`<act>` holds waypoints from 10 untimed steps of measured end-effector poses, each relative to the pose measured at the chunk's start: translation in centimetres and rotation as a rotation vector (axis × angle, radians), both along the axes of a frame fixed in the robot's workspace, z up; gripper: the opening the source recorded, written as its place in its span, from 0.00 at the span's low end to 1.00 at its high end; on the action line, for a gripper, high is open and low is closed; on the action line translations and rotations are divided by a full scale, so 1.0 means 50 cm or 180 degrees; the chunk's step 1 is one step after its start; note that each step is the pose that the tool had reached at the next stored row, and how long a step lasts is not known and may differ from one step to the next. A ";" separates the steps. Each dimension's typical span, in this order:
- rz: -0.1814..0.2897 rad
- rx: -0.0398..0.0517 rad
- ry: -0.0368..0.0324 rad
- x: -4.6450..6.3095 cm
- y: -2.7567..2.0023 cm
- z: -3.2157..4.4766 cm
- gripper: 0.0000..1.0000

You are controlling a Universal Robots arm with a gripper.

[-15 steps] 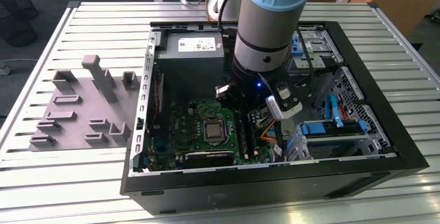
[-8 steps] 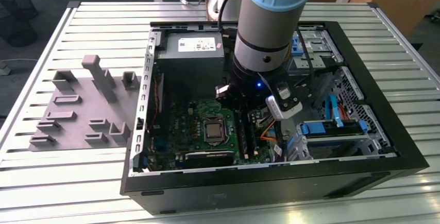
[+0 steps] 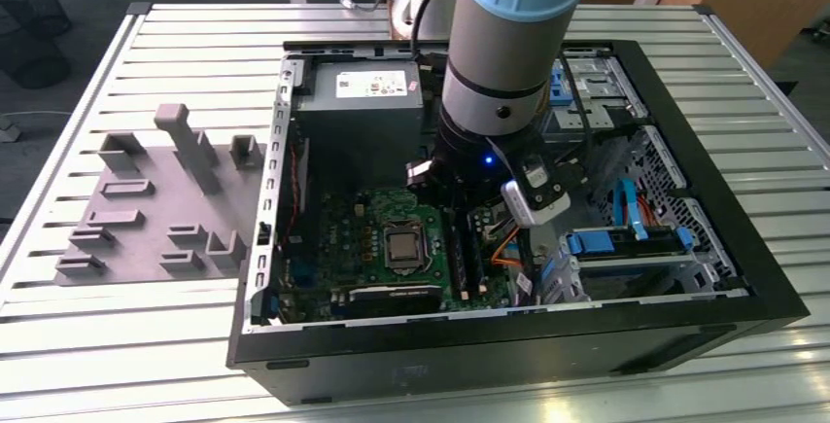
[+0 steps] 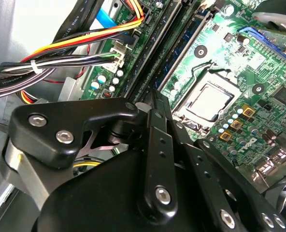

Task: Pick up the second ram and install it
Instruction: 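Press down the second ram until it locks into place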

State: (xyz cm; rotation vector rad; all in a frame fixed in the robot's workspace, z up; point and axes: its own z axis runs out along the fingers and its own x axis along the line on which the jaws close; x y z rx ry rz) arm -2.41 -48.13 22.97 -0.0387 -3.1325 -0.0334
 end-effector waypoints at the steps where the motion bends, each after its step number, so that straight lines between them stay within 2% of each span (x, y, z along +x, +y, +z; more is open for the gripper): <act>1: 0.0000 0.0000 0.0000 0.000 0.0000 0.000 0.11; 5: 0.0000 0.0000 0.0000 0.000 0.0000 -0.001 0.11; 10: 0.0000 0.0000 0.0000 0.000 0.0001 -0.014 0.11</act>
